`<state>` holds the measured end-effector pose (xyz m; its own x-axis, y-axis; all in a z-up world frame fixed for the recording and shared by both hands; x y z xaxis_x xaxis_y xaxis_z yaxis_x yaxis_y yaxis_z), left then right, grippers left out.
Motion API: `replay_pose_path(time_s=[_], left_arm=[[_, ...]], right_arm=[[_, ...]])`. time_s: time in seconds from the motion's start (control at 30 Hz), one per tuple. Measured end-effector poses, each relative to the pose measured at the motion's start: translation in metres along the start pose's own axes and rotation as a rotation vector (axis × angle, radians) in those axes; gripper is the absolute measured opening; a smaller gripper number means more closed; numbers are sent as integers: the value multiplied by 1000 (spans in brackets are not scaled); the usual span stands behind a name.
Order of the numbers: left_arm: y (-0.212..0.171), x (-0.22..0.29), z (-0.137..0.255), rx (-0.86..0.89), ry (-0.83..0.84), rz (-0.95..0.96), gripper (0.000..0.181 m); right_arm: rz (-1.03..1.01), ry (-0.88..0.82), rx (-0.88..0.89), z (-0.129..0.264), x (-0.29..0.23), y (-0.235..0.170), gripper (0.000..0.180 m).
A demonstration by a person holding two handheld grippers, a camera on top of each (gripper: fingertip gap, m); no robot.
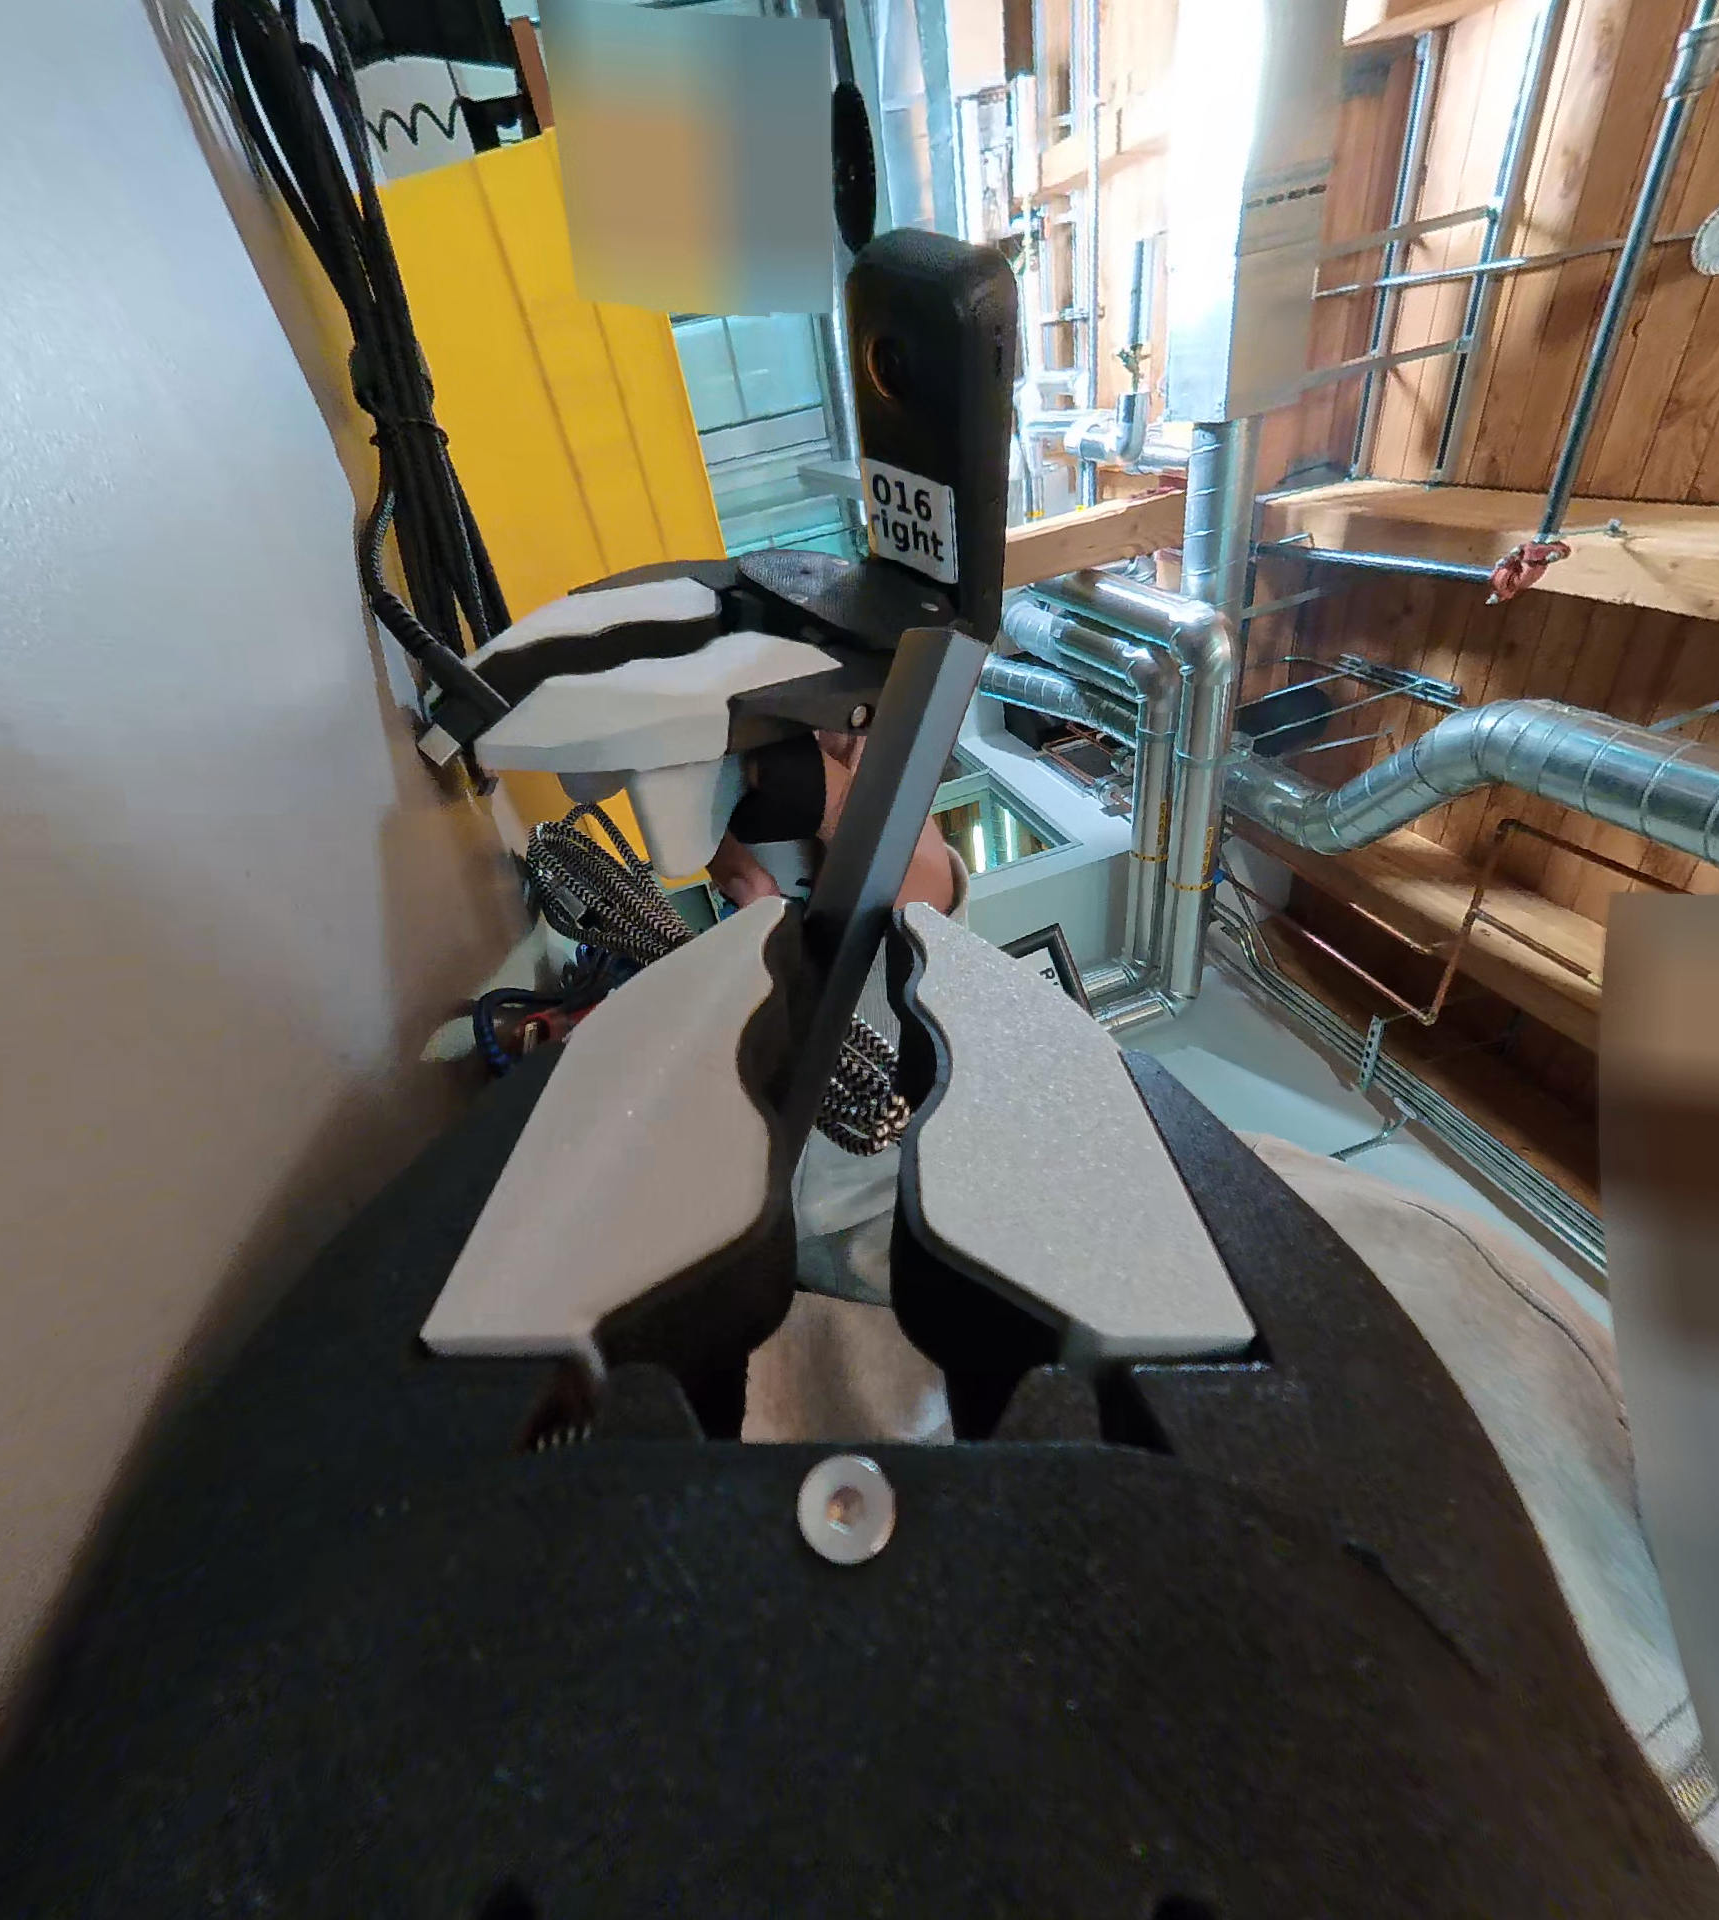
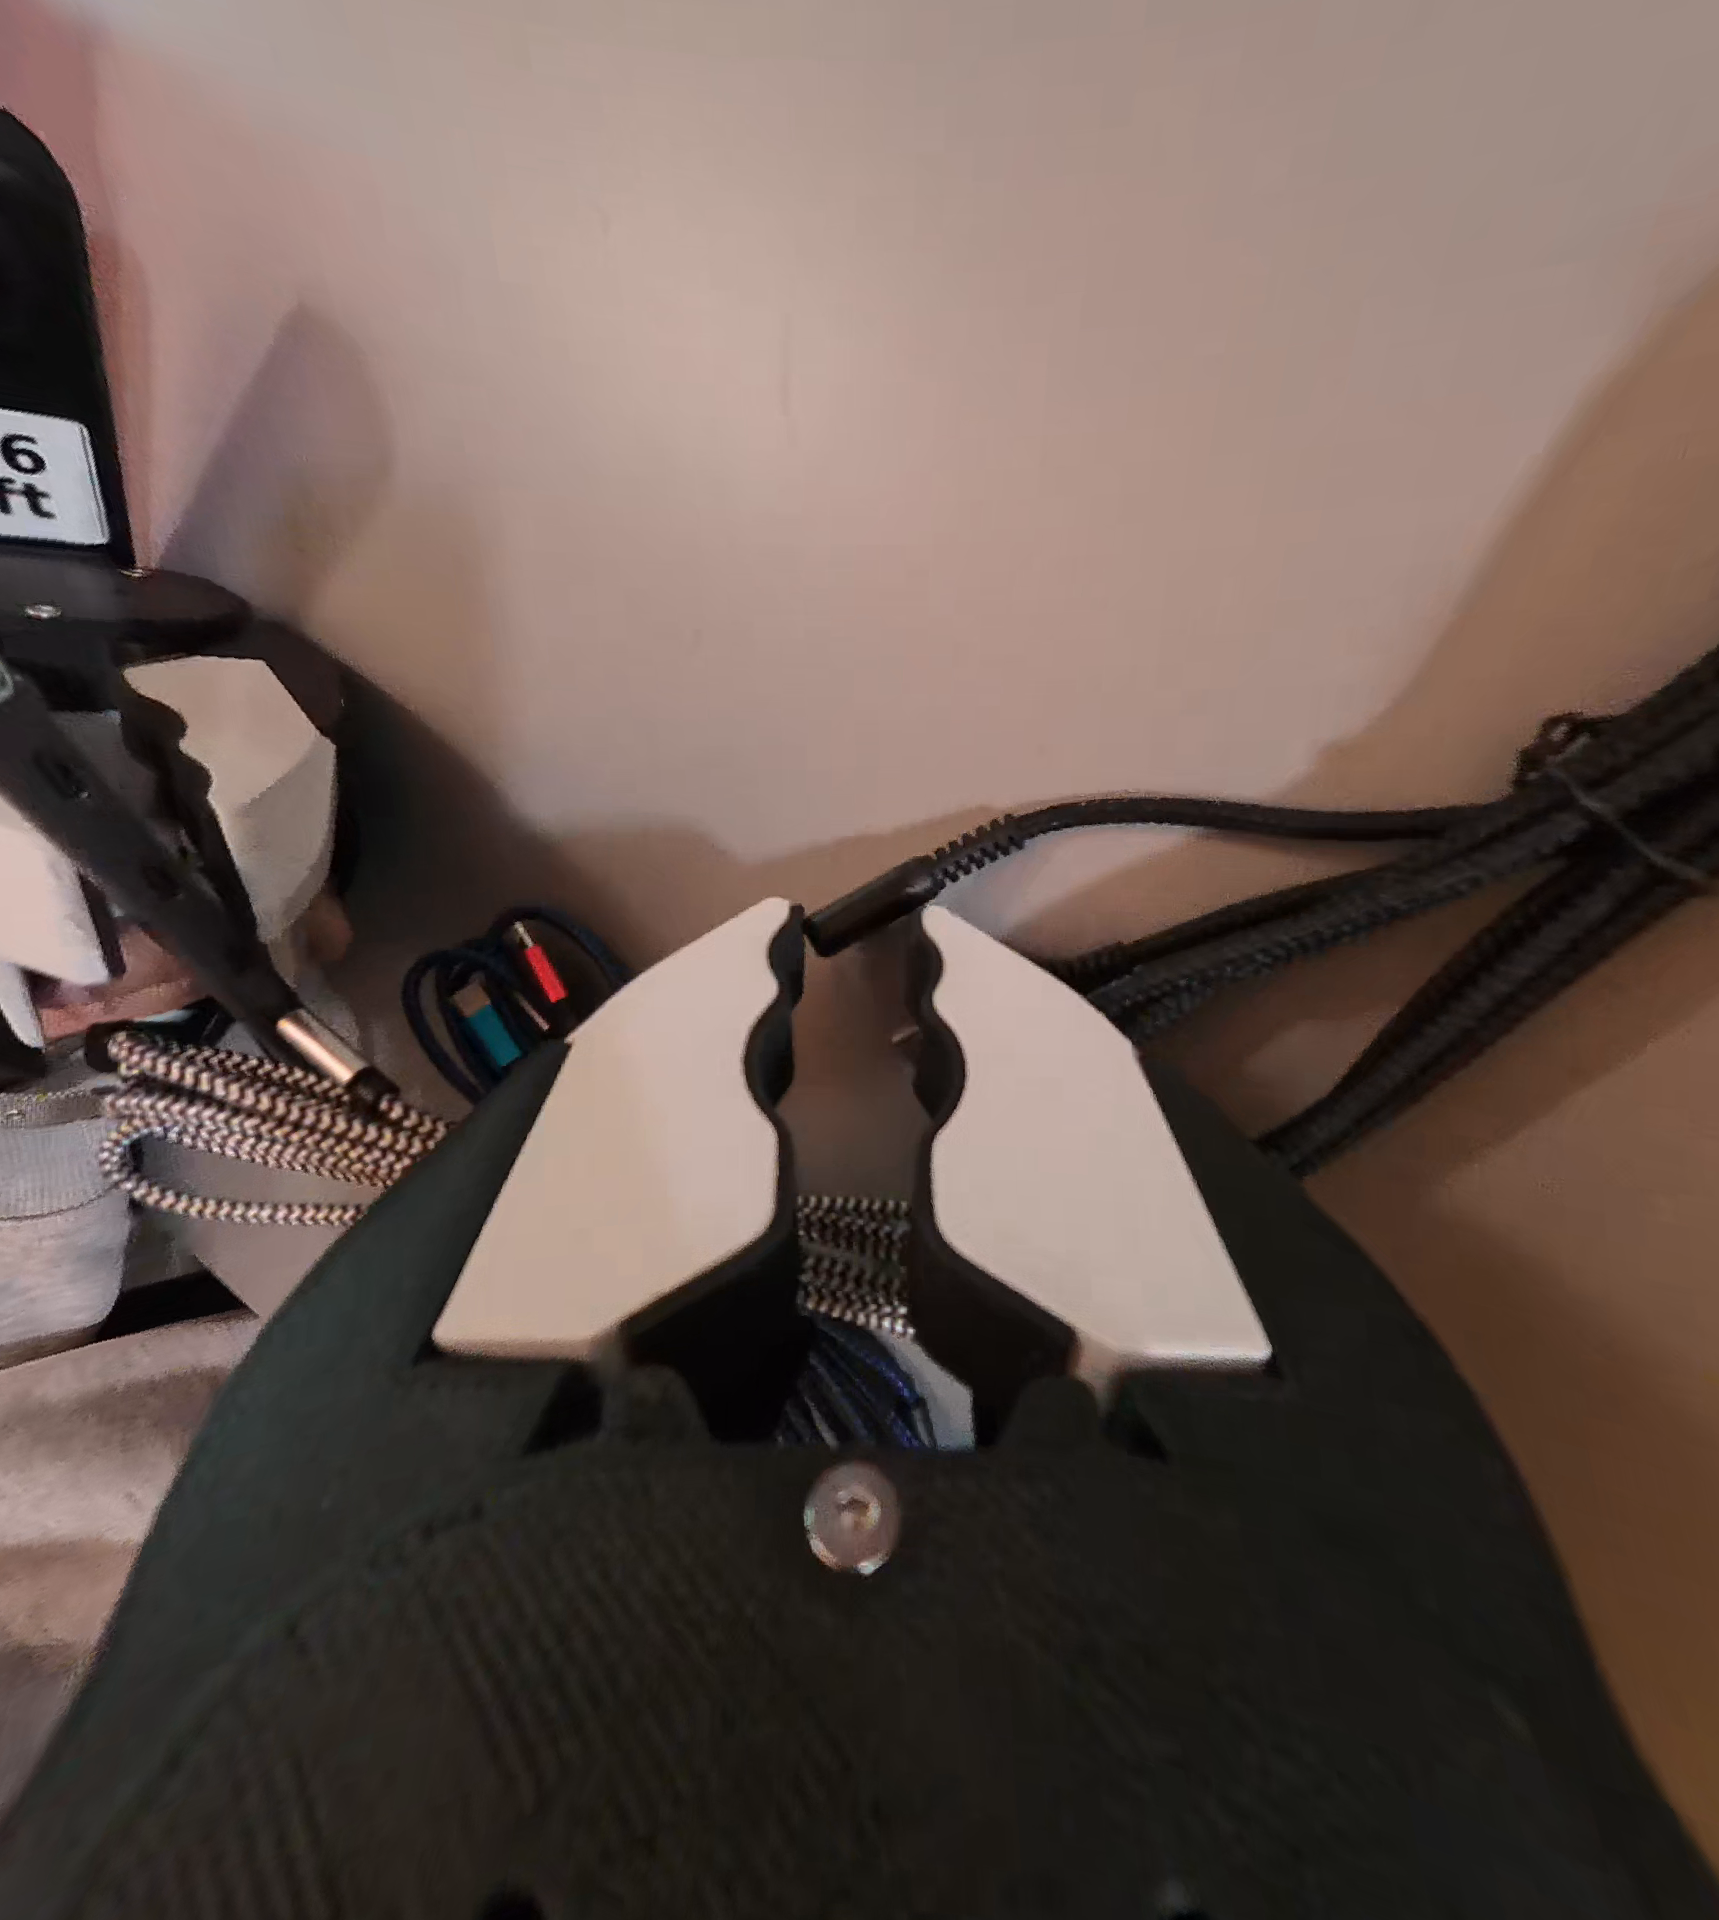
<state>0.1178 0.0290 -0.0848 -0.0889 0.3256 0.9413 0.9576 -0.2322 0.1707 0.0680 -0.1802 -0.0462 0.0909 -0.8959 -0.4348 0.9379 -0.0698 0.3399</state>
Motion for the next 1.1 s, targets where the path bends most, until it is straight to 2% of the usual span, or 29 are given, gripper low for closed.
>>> replay_pose_path(time_s=[0.03,0.23,0.4,0.5,0.7,0.8,1.1], left_arm=[[0,0,0,0,0,0,14],[0,0,0,-6,-1,2,14],[0,0,-1,-8,0,3,15],[0,0,0,-8,-3,4,15],[0,2,1,4,-80,27,16],[-1,4,1,14,-104,7,16],[-2,5,1,29,-109,-5,16]], right_arm=[[-3,0,-9,0,0,1,19],[-63,123,-13,2,10,-2,12],[-55,441,157,16,-2,-10,9],[-36,558,256,21,-12,-14,9],[139,626,474,20,-38,-26,9],[199,604,558,20,-47,-28,9],[358,543,561,13,-48,-44,9]])
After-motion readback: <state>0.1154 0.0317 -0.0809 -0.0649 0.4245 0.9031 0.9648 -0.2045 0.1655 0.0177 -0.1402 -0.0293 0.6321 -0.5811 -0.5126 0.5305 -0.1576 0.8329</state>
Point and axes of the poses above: each gripper's, where its closed fingertips meet, z back along the fingers, y out of its top, x = y × z across the jaws, the point moved 10 cm from there along z, back along the fingers, and after that the axes turned 2 degrees about x, right-handed, at the moved point
